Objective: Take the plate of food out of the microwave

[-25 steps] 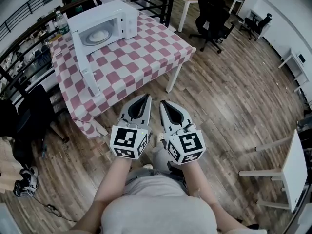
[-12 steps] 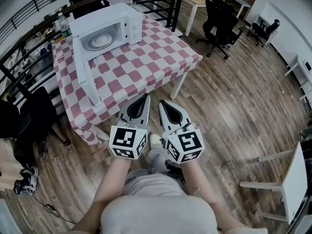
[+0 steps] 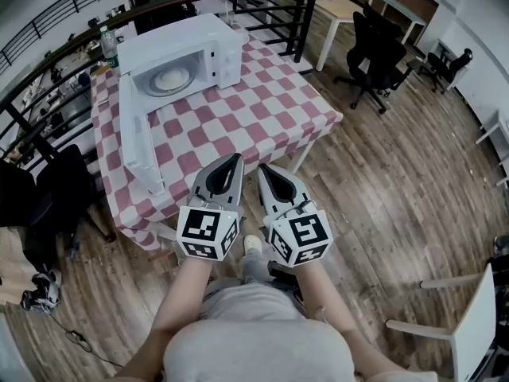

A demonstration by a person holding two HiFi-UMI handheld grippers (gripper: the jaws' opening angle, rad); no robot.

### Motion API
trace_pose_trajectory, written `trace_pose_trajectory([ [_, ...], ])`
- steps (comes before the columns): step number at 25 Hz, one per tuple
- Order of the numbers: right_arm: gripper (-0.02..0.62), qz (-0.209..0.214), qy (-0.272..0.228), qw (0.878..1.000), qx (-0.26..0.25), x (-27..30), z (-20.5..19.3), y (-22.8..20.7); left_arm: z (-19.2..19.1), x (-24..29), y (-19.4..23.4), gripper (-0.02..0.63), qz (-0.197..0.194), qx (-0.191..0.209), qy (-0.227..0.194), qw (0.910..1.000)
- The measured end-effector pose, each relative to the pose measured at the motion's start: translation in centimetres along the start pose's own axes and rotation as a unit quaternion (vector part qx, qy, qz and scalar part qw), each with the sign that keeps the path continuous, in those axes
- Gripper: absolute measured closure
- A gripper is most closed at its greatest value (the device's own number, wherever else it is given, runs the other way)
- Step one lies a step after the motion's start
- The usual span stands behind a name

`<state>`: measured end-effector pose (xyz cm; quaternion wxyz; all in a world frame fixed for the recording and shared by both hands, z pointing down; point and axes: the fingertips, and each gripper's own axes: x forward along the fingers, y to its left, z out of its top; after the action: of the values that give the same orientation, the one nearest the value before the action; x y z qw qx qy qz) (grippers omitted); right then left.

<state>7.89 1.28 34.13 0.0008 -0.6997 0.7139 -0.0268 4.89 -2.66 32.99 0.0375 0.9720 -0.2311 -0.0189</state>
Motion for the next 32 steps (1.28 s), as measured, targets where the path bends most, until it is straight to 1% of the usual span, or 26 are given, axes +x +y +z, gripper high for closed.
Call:
trace_pose_trajectory([
  [8, 0.569, 0.023, 0.007, 1.000, 0.004, 5.1, -0.2, -4.7, -0.3, 6.0, 2.7, 0.603, 0.024, 0.001, 0.006, 0.9997],
  [17, 0.569, 0.063, 0.010, 0.998, 0.004, 10.6, 0.5, -8.4, 0.2, 11.4, 6.0, 0.603, 0.069, -0.001, 0.002, 0.9976],
  [24, 0.569, 0.090, 0.011, 0.996, 0.012, 13.7, 0.6, -10.1, 0.2, 13.5, 8.1, 0.603, 0.101, 0.002, 0.004, 0.9949],
  [32, 0.569, 0.117, 0.011, 0.993, 0.023, 17.0, 0.0, -10.1, -0.8, 14.6, 10.9, 0.603, 0.131, 0.005, 0.017, 0.9912],
])
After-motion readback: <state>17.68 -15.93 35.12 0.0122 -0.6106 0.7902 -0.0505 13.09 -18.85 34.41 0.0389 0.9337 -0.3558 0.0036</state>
